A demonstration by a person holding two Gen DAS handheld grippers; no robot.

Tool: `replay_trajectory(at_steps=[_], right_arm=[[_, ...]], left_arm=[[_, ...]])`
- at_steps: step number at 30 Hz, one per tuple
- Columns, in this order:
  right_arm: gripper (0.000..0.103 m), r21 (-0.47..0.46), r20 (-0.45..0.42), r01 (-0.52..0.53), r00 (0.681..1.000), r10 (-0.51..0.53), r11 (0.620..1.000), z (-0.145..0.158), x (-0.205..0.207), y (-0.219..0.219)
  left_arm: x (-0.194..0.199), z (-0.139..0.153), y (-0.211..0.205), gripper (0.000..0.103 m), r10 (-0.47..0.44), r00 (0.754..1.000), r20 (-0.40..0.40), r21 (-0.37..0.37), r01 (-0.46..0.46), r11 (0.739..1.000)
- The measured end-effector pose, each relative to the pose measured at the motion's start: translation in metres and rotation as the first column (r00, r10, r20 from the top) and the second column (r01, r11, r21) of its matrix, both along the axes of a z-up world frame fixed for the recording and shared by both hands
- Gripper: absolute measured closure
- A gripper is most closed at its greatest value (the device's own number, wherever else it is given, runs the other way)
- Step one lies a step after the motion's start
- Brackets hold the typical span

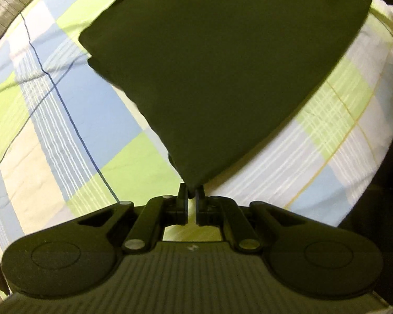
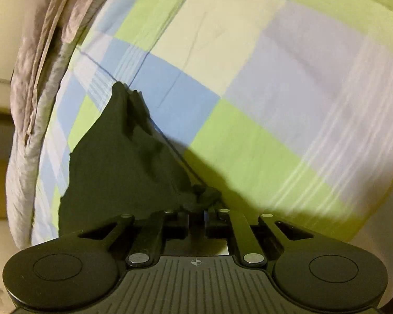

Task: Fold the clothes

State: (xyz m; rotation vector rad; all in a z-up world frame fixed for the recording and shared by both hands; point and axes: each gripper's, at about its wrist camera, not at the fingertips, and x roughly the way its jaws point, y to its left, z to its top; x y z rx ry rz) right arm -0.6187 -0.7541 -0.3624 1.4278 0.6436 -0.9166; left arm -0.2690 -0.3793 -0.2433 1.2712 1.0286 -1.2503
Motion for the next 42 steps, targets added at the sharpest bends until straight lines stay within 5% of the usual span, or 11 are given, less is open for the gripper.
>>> replay_trajectory(at_steps=[3, 5, 9, 16, 20, 25, 27, 31, 32, 34, 42], right_arm=[[0.086, -0.026, -0.042, -0.019, 0.999, 0.018, 0.999, 0.006, 0.004, 0.004], [0.054, -0.066, -0.119, 0.008, 0.993, -0.016, 0.998, 0.017, 0.009, 0.014], [0.052, -0.114, -0.143, 0.023, 0.989, -0.040, 0.993, 0.038, 0.022, 0.032], [0.052, -0.266, -0.319, -0.479, 0.863, 0.392, 0.837, 0.067, 0.158, 0.132], [0.023, -0.281, -0.438, -0.792, 0.608, 0.662, 0.542, 0.058, 0.265, 0.226], [0.023, -0.212, -0.728, -0.967, 0.061, 0.683, -0.140, 0.015, 0.361, 0.348], [0.023, -0.120, -0.811, -0.943, -0.087, 0.578, -0.310, -0.011, 0.377, 0.377], [0.034, -0.174, -0.817, -0.939, -0.031, 0.575, -0.297, -0.029, 0.386, 0.381], [0.072, -0.195, -0.814, -0.940, -0.004, 0.581, -0.279, -0.030, 0.389, 0.379], [0.097, -0.245, -0.792, -0.944, 0.064, 0.607, -0.219, -0.023, 0.395, 0.368], [0.098, -0.354, -0.719, -0.934, 0.240, 0.652, -0.047, 0.047, 0.376, 0.360]], left_arm=[[0.006, 0.000, 0.008, 0.100, 0.012, 1.000, -0.002, 0.023, -0.012, 1.000], [0.015, 0.004, 0.019, 0.097, 0.014, 1.000, -0.001, 0.024, -0.014, 1.000], [0.038, 0.011, 0.037, 0.092, 0.004, 1.000, 0.008, -0.001, -0.004, 1.000], [0.086, 0.007, 0.044, 0.073, -0.221, 0.974, 0.045, -0.144, 0.225, 0.964], [0.104, 0.013, 0.044, 0.058, -0.450, 0.884, 0.129, -0.242, 0.468, 0.850], [0.120, 0.014, 0.040, 0.037, -0.605, 0.757, 0.245, -0.297, 0.653, 0.697], [0.122, 0.010, 0.036, 0.037, -0.645, 0.707, 0.290, -0.313, 0.707, 0.635], [0.115, -0.012, 0.030, 0.027, -0.738, 0.549, 0.392, -0.303, 0.835, 0.460], [0.113, -0.019, 0.027, 0.024, -0.759, 0.502, 0.414, -0.296, 0.863, 0.409], [0.108, -0.034, 0.020, 0.024, -0.788, 0.420, 0.450, -0.271, 0.905, 0.327], [0.094, -0.065, -0.024, 0.033, -0.816, 0.182, 0.549, -0.223, 0.973, 0.067]])
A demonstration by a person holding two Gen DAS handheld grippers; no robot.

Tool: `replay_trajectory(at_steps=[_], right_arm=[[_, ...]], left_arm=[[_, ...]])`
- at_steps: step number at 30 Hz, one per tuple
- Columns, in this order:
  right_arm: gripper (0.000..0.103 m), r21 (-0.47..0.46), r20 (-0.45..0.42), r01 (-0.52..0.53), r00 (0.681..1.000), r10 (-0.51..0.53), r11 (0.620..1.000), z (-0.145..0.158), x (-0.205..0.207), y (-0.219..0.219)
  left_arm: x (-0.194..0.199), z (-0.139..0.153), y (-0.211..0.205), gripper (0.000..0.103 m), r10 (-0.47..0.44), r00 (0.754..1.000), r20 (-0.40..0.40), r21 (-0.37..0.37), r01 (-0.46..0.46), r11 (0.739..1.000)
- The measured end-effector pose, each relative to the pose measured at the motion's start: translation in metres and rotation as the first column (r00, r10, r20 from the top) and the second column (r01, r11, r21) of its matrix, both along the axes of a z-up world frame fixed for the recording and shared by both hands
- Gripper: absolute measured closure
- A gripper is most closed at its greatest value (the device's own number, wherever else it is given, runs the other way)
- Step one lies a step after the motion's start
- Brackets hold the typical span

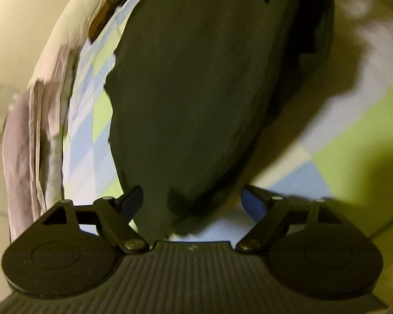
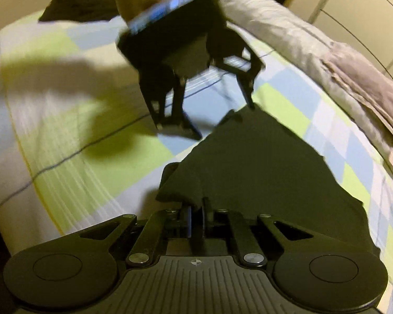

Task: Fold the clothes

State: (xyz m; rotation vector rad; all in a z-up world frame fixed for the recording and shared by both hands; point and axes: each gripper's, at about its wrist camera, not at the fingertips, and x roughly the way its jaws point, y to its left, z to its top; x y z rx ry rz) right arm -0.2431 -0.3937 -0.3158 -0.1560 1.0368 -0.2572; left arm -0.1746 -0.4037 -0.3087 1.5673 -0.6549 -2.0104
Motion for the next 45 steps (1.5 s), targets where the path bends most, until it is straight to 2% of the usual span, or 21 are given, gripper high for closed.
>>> replay_trajectory(at_steps=[1, 2, 3, 6, 10, 13, 16, 20, 24, 29, 33, 34, 36, 40, 43, 44, 45], right_arm=[[0.098, 0.004, 0.007, 0.014, 1.000, -0.014, 1.000, 0.007, -0.003, 0.002], [0.098, 0.009, 0.011, 0.028, 1.000, -0.028, 1.000, 0.014, -0.007, 0.004], [0.098, 0.016, 0.013, 0.043, 0.999, -0.044, 0.999, 0.018, -0.009, 0.004], [0.098, 0.060, 0.035, 0.106, 0.994, -0.108, 0.993, 0.031, -0.013, -0.003], [0.098, 0.138, 0.107, 0.234, 0.962, -0.249, 0.962, 0.063, -0.030, -0.024], [0.098, 0.217, 0.172, 0.352, 0.904, -0.391, 0.910, 0.089, -0.056, -0.047], [0.098, 0.310, 0.231, 0.457, 0.814, -0.533, 0.833, 0.112, -0.095, -0.077], [0.099, 0.442, 0.272, 0.561, 0.659, -0.701, 0.700, 0.130, -0.160, -0.129], [0.099, 0.523, 0.259, 0.629, 0.525, -0.811, 0.575, 0.121, -0.227, -0.188], [0.099, 0.603, 0.194, 0.678, 0.387, -0.901, 0.421, 0.084, -0.298, -0.245], [0.099, 0.658, 0.132, 0.689, 0.291, -0.948, 0.303, 0.051, -0.338, -0.266], [0.103, 0.668, 0.117, 0.690, 0.272, -0.955, 0.278, 0.044, -0.346, -0.269], [0.103, 0.684, 0.088, 0.691, 0.240, -0.967, 0.234, 0.032, -0.358, -0.271], [0.103, 0.698, 0.042, 0.695, 0.201, -0.979, 0.172, 0.016, -0.372, -0.269], [0.103, 0.705, 0.027, 0.695, 0.172, -0.985, 0.141, 0.012, -0.375, -0.266], [0.103, 0.703, 0.029, 0.698, 0.166, -0.986, 0.138, 0.014, -0.375, -0.264], [0.103, 0.699, 0.033, 0.701, 0.165, -0.986, 0.141, 0.016, -0.374, -0.263]], left_arm=[[0.000, -0.002, -0.006, 0.050, -0.011, 1.000, 0.011, 0.017, 0.011, 1.000], [-0.001, -0.001, -0.012, 0.089, -0.002, 1.000, 0.031, 0.054, 0.000, 0.999], [-0.003, 0.001, -0.019, 0.091, 0.007, 0.999, 0.045, 0.087, -0.011, 0.996], [-0.002, 0.031, -0.031, 0.092, 0.044, 0.999, -0.003, 0.103, -0.043, 0.994], [-0.016, 0.083, -0.054, 0.093, 0.082, 0.994, -0.070, 0.069, -0.077, 0.995], [-0.044, 0.121, -0.086, 0.093, 0.081, 0.991, -0.103, 0.045, -0.077, 0.996], [-0.082, 0.149, -0.123, 0.093, 0.049, 0.995, -0.084, 0.046, -0.045, 0.998], [-0.143, 0.164, -0.180, 0.093, 0.000, 0.999, -0.039, 0.090, 0.003, 0.996], [-0.202, 0.150, -0.230, 0.093, -0.028, 1.000, -0.013, 0.157, 0.030, 0.987], [-0.269, 0.104, -0.291, 0.093, -0.064, 0.998, 0.008, 0.261, 0.060, 0.963], [-0.296, 0.068, -0.309, 0.093, -0.085, 0.996, 0.041, 0.335, 0.067, 0.940], [-0.299, 0.061, -0.312, 0.093, -0.091, 0.995, 0.049, 0.348, 0.068, 0.935], [-0.305, 0.049, -0.316, 0.093, -0.101, 0.993, 0.064, 0.373, 0.070, 0.925], [-0.306, 0.040, -0.328, 0.090, -0.074, 0.997, 0.038, 0.410, 0.052, 0.911], [-0.303, 0.045, -0.341, 0.070, 0.021, 0.999, -0.033, 0.410, -0.005, 0.912], [-0.301, 0.049, -0.348, 0.058, 0.071, 0.995, -0.069, 0.406, -0.037, 0.913], [-0.295, 0.057, -0.355, 0.055, 0.132, 0.984, -0.117, 0.404, -0.074, 0.912]])
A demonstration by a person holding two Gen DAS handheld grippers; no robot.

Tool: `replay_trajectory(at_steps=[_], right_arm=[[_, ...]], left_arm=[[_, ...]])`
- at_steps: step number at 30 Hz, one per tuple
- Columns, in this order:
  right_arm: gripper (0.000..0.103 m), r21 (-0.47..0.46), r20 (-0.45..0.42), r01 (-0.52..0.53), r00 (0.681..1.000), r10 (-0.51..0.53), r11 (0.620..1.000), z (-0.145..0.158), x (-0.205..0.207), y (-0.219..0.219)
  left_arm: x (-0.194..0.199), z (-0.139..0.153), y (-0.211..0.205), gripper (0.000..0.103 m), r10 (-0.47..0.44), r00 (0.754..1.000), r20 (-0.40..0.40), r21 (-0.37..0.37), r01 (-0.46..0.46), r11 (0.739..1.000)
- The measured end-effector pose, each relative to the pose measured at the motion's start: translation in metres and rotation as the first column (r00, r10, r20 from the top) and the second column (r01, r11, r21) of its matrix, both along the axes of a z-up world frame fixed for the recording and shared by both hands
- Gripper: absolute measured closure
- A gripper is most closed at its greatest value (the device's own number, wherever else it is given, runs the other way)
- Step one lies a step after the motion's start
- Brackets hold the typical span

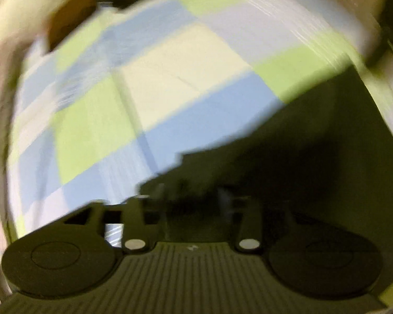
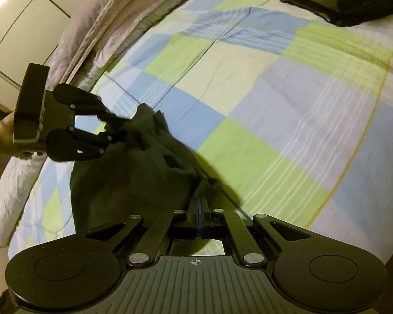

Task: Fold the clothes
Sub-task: 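Lower the folded shirt onto the bed and open both grippers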

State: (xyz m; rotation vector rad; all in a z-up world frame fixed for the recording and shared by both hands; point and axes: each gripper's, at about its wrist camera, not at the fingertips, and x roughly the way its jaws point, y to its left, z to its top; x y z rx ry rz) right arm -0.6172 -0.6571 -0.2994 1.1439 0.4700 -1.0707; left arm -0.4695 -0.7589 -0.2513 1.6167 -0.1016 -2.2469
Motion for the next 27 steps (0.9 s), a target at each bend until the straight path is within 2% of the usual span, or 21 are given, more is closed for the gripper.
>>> replay_trajectory(at_steps=[2, 4, 9, 10, 11, 12, 13, 16, 19, 24, 26, 27], right_arm=[[0.103, -0.020, -0.013, -0.008, 1.000, 0.008, 1.000, 0.006, 0.004, -0.001], [0.103, -0.045, -0.032, -0.024, 0.999, 0.023, 0.999, 0.011, 0.009, -0.001], [0.097, -0.084, -0.065, -0.066, 0.996, 0.060, 0.994, 0.009, 0.026, -0.015], [0.087, -0.089, -0.065, -0.068, 0.996, 0.063, 0.994, 0.009, 0.029, -0.017], [0.061, -0.094, -0.065, -0.068, 0.996, 0.062, 0.993, 0.009, 0.032, -0.019], [0.046, -0.100, -0.062, -0.066, 0.996, 0.060, 0.993, 0.008, 0.035, -0.021], [0.036, -0.107, -0.054, -0.060, 0.997, 0.055, 0.992, 0.008, 0.037, -0.022], [0.036, -0.107, -0.063, -0.073, 0.996, 0.066, 0.992, 0.006, 0.042, -0.023], [0.036, -0.099, -0.082, -0.091, 0.993, 0.083, 0.991, 0.001, 0.045, -0.028], [0.038, 0.002, -0.115, -0.134, 0.984, 0.133, 0.991, -0.024, 0.050, -0.044], [0.092, 0.032, -0.121, -0.134, 0.983, 0.137, 0.990, -0.029, 0.049, -0.046], [0.092, 0.031, -0.133, -0.133, 0.982, 0.136, 0.991, -0.027, 0.048, -0.046]], left_arm=[[0.017, 0.016, -0.016, 0.054, 0.128, 0.988, -0.083, 0.026, -0.127, 0.992], [0.039, 0.028, -0.030, 0.054, 0.253, 0.959, -0.129, 0.052, -0.248, 0.967], [0.096, 0.035, -0.032, 0.054, 0.444, 0.885, -0.143, 0.100, -0.433, 0.896], [0.107, 0.032, -0.028, 0.054, 0.477, 0.867, -0.141, 0.120, -0.464, 0.878], [0.116, 0.029, -0.024, 0.054, 0.504, 0.853, -0.138, 0.142, -0.486, 0.862], [0.125, 0.026, -0.018, 0.054, 0.525, 0.841, -0.134, 0.162, -0.504, 0.848], [0.134, 0.023, -0.012, 0.054, 0.544, 0.829, -0.128, 0.181, -0.520, 0.835], [0.149, 0.010, 0.009, 0.054, 0.579, 0.809, -0.105, 0.230, -0.546, 0.805], [0.154, -0.003, 0.023, 0.054, 0.592, 0.802, -0.082, 0.243, -0.560, 0.792], [0.164, -0.020, 0.026, 0.054, 0.646, 0.760, -0.068, 0.288, -0.605, 0.742], [0.165, -0.023, 0.024, 0.054, 0.657, 0.752, -0.061, 0.294, -0.615, 0.732], [0.165, -0.024, 0.023, 0.054, 0.660, 0.749, -0.058, 0.296, -0.619, 0.728]])
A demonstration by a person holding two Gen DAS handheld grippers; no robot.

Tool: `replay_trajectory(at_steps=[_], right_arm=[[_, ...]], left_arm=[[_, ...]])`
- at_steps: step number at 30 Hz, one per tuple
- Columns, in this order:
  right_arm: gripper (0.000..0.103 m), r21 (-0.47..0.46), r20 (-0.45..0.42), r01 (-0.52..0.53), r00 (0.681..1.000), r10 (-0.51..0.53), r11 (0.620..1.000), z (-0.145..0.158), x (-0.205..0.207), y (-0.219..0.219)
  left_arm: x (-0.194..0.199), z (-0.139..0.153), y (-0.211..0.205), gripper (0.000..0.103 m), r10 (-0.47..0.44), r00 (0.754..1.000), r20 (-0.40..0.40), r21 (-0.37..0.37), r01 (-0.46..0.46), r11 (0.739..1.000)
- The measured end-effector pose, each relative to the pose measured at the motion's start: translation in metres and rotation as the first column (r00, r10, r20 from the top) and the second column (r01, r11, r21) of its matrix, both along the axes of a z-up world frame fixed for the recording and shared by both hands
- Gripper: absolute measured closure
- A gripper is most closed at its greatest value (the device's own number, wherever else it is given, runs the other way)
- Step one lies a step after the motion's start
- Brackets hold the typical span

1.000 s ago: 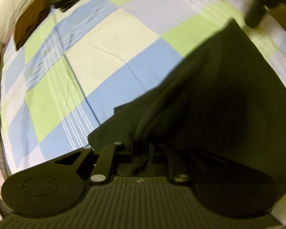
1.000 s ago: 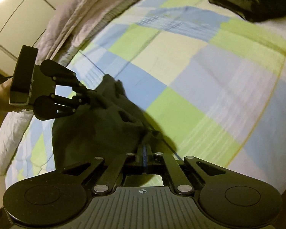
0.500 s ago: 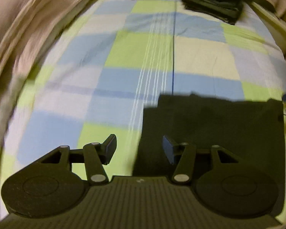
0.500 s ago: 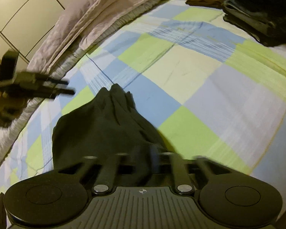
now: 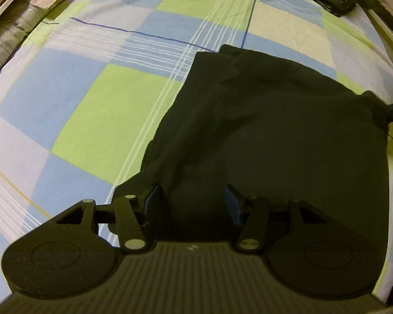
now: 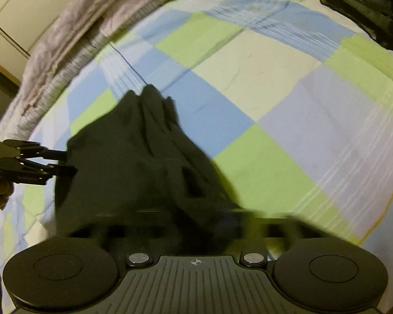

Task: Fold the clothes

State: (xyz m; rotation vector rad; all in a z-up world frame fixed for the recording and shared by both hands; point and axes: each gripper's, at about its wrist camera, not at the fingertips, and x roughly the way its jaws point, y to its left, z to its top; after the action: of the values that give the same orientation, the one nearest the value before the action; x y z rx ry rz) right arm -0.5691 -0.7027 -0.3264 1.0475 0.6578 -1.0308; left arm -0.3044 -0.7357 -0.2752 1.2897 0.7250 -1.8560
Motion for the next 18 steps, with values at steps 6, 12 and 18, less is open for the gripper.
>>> replay_trajectory(at_steps=[6, 12, 18], right_arm=[[0.095, -0.066, -0.071, -0.037, 0.997, 0.032, 0.997, 0.027, -0.008, 0.018], [0.095, 0.058, -0.068, 0.107, 0.992, -0.103, 0.993, -0.005, -0.036, 0.020], [0.094, 0.040, -0.126, 0.064, 0.990, -0.058, 0.997, 0.011, -0.047, 0.020]], left_arm=[[-0.005, -0.004, -0.001, 0.053, -0.013, 1.000, 0.010, -0.003, 0.013, 1.000], [-0.002, -0.007, -0.003, 0.048, 0.010, 1.000, 0.030, -0.017, -0.009, 1.000], [0.026, 0.011, 0.011, 0.048, 0.053, 0.997, 0.064, -0.084, -0.047, 0.995]])
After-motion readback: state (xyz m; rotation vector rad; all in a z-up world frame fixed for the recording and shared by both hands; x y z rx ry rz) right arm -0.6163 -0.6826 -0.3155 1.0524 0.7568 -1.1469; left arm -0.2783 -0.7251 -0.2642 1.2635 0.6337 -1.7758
